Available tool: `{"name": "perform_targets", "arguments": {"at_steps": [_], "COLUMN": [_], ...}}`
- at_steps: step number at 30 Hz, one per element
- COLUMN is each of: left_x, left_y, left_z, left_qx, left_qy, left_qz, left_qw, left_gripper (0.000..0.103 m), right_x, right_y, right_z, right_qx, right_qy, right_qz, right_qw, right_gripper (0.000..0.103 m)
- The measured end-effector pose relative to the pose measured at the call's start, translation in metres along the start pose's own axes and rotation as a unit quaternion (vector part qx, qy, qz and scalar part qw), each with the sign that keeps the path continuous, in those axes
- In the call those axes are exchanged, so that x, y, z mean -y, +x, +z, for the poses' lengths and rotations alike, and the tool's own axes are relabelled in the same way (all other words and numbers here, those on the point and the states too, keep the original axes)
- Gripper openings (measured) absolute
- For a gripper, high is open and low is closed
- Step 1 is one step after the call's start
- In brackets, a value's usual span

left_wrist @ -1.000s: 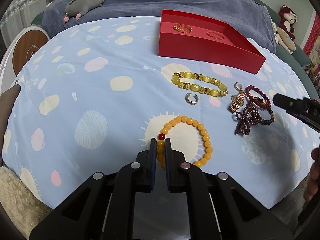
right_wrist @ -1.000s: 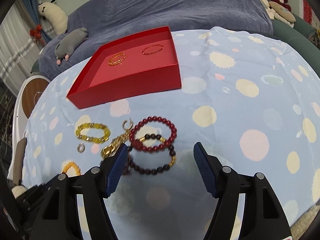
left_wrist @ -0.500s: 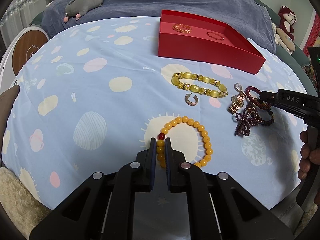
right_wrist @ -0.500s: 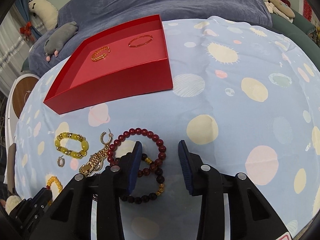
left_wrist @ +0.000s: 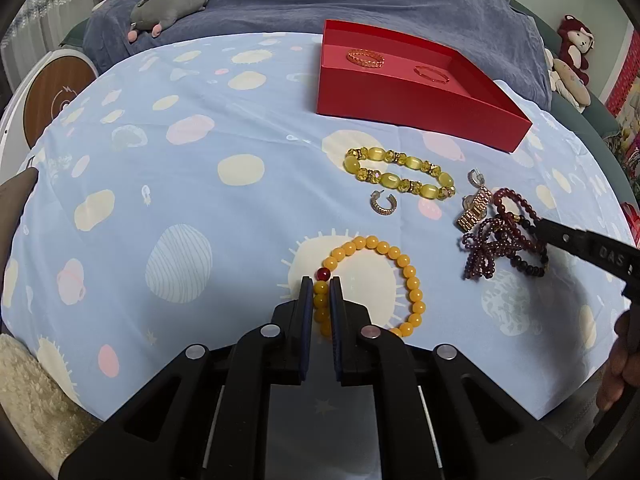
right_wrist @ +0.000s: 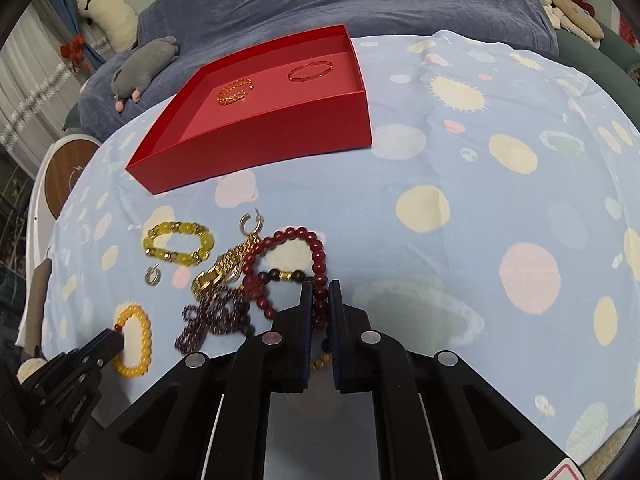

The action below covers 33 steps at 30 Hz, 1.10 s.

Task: Organize jewelry
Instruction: 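Grasp the dark red bead bracelet with the right tool while the left holds the amber bracelet, then carry both bead bracelets into the red box and open both tools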

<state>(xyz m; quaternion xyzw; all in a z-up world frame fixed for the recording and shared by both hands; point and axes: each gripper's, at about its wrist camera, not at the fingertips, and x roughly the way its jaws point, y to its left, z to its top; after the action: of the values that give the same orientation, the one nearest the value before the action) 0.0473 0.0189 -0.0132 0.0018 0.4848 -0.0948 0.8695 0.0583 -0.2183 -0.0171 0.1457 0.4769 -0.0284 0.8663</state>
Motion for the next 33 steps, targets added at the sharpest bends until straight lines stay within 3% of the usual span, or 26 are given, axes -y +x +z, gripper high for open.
{"name": "perform_targets", "arguments": {"at_steps": [7,13,20,23,24,25,33], "left_x": [-0.002,-0.001,0.012,0.013,0.012,0.011,0.009], "left_y": [-0.001,-0.001,0.002,0.003,0.003,0.003,-0.011], "left_z": [-0.001,-0.002,0.000,0.002,0.002,0.003,0.013], "left_qx": [-0.001,-0.001,-0.001,0.000,0.000,-0.001,0.002], "left_qy": [-0.009,-0.010,0.015,0.013,0.012,0.009,0.001], "left_qz": [-0.004,-0.001,0.008,0.010,0.009,0.004,-0.020], "left_qw": [1.0000,0.9999,0.9999,0.9999,0.9999,0.9999,0.9998], "left_gripper": [0.008,0.008,0.027,0.024,0.011,0.008,0.007], "right_x": [0.010,0.015,0.014,0.014,0.015,0.014,0.010], "right_y": [-0.030,-0.035,-0.033,-0.033,-0.034,-0.035,-0.053], "right_z": [-0.022,-0.042,-0.044,-0.045,-0.045,-0.045,-0.031], "right_qx": [0.010,-0.007,-0.011,-0.012,-0.012,-0.011,0.008], "right_qy": [0.025,0.033,0.033,0.034,0.034,0.035,0.039], "right_qz": [0.019,0.022,0.025,0.026,0.027,0.028,0.046], "right_qw": [0.999,0.999,0.999,0.999,0.999,0.999,0.998], "right_gripper": [0.007,0.007,0.007,0.007,0.007,0.007,0.007]}}
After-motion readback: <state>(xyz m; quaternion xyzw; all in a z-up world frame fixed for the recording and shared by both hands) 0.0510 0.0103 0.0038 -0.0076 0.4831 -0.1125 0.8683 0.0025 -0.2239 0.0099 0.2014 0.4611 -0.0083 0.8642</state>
